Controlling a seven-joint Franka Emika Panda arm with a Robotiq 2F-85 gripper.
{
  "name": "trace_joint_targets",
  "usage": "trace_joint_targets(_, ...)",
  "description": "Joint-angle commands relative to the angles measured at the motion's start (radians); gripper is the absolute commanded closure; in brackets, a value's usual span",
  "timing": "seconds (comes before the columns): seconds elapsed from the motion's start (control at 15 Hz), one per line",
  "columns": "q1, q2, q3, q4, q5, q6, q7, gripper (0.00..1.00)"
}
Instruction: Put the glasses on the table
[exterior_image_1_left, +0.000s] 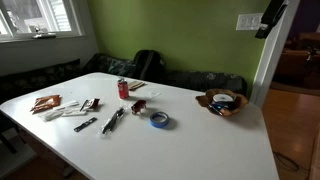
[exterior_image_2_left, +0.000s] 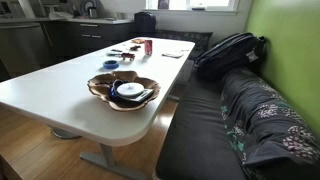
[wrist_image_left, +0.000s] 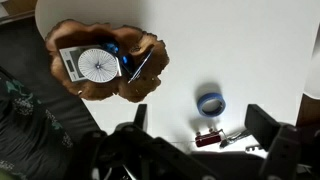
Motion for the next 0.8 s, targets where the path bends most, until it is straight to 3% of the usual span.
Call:
trace_joint_targets(0.0,-0.001,0.001,0.001,0.001,0.001,-0.002,-0.001,0.0)
trace_joint_targets(0.53,-0.001,0.002,0.002,0.001,0.001,-0.002,-0.001,0.0)
trace_joint_targets(0.6,-0.01,0.05,0.001,0.017,-0.016,0.018,-0.008,0.0)
trace_joint_targets(0.73,-0.005,0.185,-0.071,0.104,-0.037,-0.073,-0.126,0.0)
